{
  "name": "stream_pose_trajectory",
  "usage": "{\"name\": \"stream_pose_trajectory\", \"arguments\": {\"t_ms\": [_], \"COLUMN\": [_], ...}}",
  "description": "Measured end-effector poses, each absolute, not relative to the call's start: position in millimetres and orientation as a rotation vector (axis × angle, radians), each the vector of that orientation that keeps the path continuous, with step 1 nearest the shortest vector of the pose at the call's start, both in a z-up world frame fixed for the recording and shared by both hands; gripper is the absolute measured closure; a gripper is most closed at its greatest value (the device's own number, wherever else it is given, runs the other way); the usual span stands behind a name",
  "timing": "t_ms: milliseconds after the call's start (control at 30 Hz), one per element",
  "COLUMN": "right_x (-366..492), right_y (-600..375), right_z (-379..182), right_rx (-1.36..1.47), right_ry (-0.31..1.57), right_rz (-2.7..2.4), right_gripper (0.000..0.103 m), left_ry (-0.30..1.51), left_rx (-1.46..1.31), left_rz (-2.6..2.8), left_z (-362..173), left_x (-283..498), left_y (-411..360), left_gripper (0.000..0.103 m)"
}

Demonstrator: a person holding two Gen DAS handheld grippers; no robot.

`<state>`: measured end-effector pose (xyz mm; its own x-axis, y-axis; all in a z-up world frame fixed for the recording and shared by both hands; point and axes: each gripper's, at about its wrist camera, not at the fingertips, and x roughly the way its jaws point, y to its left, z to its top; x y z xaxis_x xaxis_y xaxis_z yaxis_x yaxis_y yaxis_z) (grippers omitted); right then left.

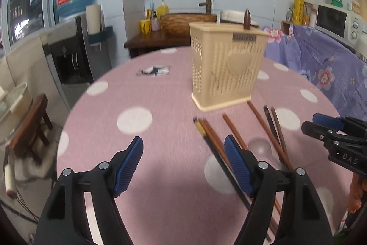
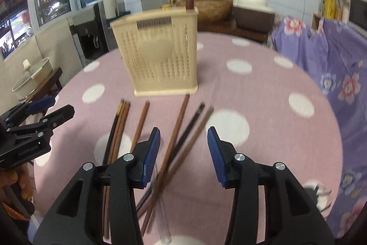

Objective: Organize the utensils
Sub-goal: 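Move both tools back down to the remaining chopsticks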

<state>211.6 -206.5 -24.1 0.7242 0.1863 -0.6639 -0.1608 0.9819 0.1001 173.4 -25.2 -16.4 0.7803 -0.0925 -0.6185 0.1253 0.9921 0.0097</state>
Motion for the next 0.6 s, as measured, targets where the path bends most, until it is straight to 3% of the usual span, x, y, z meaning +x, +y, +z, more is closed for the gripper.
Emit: {"name": "stream_pose_trajectory", "arguments": {"t_ms": [167,300,600], "right_x": [189.2,182.5,191.8], "right_y": [-206.9,-201.1,-198.5], "right_z": [-54.5,-67.3,-57.7], "right_rx": [0.113,0.113,0.122], "right_ry": [0.818,0.855,0.839], "right_rz": [0.209,0.192,0.186], "right_gripper": [0.061,0.067,0.068], "left_ry": [0.740,0.769,0.801], "left_rx": [0.008,-0.012,-0.021], "left_rz": [-0.127,-0.129,-0.165], "left_z": [-35.7,-43.4,-45.7], "left_x": [161.8,158.3,171.1], "left_y": [-21.8,-21.0,-29.9], "left_gripper": [0.039,0.043,0.053]}}
